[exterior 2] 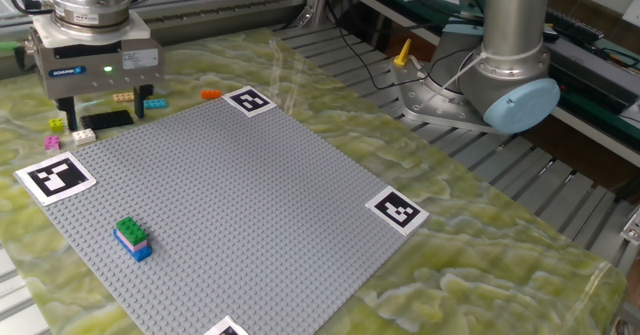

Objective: Stack small Lego blocks one on top of the other

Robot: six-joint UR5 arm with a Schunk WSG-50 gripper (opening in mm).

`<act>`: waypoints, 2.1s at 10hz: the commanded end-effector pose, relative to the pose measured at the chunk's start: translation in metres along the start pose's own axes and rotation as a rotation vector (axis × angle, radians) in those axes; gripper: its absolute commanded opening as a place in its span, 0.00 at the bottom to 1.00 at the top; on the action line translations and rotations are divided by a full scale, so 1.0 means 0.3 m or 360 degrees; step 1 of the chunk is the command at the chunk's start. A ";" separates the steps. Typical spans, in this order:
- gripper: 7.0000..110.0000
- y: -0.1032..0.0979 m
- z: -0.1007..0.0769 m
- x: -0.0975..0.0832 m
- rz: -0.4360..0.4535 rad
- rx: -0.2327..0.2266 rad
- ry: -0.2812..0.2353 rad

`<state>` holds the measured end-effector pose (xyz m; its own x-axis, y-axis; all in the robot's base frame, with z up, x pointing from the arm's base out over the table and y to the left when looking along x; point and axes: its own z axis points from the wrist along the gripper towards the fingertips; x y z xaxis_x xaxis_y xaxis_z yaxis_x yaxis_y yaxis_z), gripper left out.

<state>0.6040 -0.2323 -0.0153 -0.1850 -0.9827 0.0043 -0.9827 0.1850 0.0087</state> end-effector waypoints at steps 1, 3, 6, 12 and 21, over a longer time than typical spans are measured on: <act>0.57 0.002 -0.007 0.000 0.0032 -0.0012 -0.0029; 0.57 0.000 -0.005 0.001 0.0037 -0.0012 -0.0027; 0.57 0.001 -0.003 -0.002 0.0037 -0.0017 -0.0030; 0.57 0.016 -0.005 -0.007 0.0139 -0.0045 -0.0039; 0.00 0.010 -0.011 0.011 0.0240 -0.0007 0.0014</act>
<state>0.5993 -0.2352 -0.0141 -0.2948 -0.9554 0.0196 -0.9552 0.2952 0.0223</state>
